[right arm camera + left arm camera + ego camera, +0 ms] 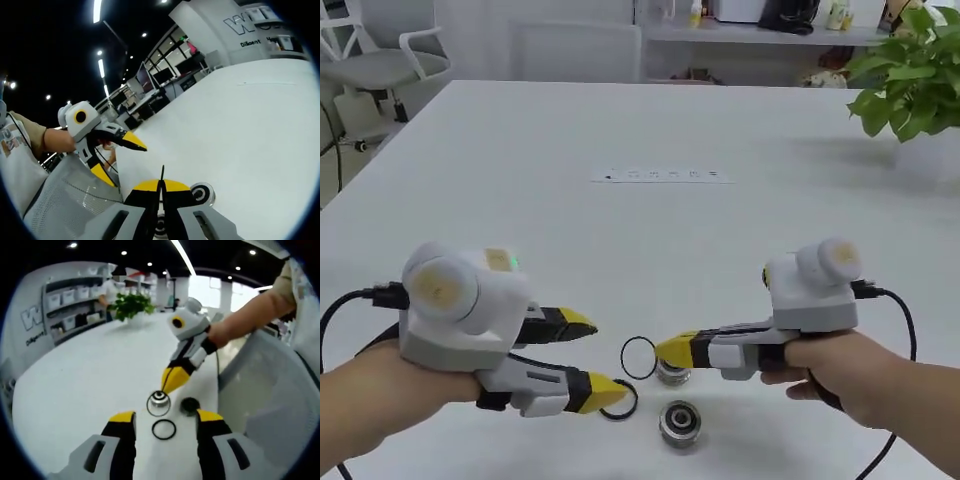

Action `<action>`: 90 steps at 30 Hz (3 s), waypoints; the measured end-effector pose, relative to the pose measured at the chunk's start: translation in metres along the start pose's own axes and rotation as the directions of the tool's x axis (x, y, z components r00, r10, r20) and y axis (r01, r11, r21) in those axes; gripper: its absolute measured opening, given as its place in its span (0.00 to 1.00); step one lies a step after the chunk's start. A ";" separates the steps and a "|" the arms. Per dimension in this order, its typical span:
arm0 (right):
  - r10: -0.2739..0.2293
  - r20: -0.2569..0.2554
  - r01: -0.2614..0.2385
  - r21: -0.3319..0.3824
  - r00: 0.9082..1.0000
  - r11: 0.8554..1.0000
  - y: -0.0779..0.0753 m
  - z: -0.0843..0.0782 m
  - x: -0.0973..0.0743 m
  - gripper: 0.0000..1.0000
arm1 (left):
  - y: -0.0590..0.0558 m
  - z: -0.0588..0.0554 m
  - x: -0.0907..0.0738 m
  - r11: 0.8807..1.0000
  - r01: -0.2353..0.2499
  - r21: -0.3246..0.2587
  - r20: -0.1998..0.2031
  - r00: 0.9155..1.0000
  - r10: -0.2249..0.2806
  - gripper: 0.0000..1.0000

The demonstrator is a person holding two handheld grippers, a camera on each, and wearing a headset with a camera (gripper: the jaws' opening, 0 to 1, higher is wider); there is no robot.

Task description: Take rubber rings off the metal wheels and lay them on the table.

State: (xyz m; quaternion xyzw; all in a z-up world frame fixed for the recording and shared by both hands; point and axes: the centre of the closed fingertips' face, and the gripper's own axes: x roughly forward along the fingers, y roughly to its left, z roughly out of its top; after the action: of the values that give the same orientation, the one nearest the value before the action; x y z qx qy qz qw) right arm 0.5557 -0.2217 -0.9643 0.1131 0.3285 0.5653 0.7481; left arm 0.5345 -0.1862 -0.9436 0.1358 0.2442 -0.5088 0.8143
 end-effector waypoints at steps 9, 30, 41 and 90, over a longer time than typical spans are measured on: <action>0.035 -0.046 -0.035 0.001 0.998 0.999 0.007 -0.007 0.013 0.00 | -0.002 -0.009 -0.015 1.000 -0.004 0.000 -0.003 1.000 0.004 0.53; 0.067 -0.131 -0.065 0.017 0.989 0.998 0.010 -0.027 0.028 0.00 | -0.001 -0.020 -0.028 0.999 -0.027 -0.041 -0.004 1.000 0.027 0.53; 0.037 -0.146 -0.035 0.016 0.989 0.999 0.002 -0.033 0.027 0.00 | 0.000 -0.020 -0.029 0.998 -0.033 -0.044 -0.007 0.999 0.032 0.53; -0.048 -0.067 0.035 -0.184 0.997 0.982 0.018 -0.002 -0.017 0.48 | -0.003 -0.008 -0.048 0.997 -0.054 -0.062 0.019 0.998 0.055 0.53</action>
State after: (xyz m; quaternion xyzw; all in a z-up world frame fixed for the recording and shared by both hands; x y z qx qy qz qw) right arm 0.5382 -0.2317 -0.9504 0.0169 0.3041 0.5810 0.7547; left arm 0.5128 -0.1473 -0.9246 0.1120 0.2474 -0.4802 0.8341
